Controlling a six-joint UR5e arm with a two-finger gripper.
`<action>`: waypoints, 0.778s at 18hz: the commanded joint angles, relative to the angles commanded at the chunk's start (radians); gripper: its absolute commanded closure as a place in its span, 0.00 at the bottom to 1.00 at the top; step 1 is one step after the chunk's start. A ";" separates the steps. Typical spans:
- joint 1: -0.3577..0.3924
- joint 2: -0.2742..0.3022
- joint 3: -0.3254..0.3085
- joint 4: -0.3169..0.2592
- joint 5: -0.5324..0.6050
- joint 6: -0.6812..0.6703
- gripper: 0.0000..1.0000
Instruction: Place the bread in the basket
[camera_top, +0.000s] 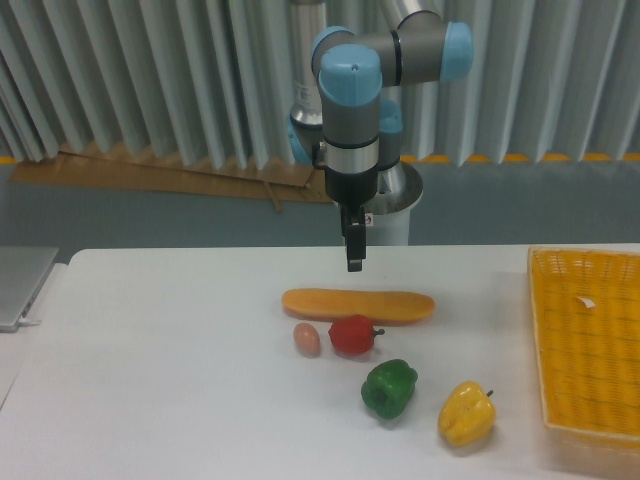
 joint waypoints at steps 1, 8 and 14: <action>0.003 0.003 0.000 0.000 0.000 0.000 0.00; 0.003 0.012 0.000 0.000 0.002 -0.002 0.00; 0.023 0.011 0.000 0.002 0.006 -0.002 0.00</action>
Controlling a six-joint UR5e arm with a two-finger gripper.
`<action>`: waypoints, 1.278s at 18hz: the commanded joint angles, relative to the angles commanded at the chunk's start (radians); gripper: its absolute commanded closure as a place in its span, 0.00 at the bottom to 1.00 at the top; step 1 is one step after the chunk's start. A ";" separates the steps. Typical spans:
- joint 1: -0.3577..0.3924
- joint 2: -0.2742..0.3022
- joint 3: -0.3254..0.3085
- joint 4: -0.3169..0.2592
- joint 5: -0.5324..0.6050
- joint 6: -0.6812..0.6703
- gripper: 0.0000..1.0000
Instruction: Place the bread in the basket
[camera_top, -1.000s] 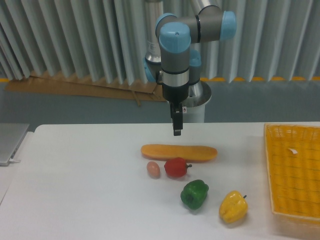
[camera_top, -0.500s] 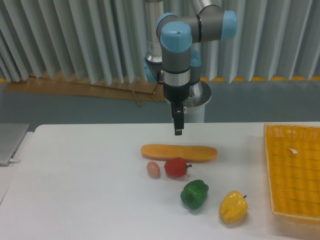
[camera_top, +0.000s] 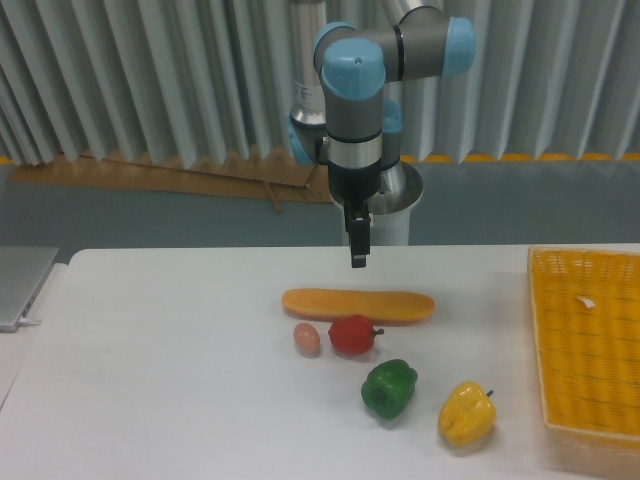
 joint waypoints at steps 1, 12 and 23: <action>0.000 0.000 -0.002 -0.002 -0.002 0.000 0.00; 0.000 0.006 0.005 -0.002 0.005 0.000 0.00; 0.000 0.008 0.003 0.002 0.044 0.002 0.00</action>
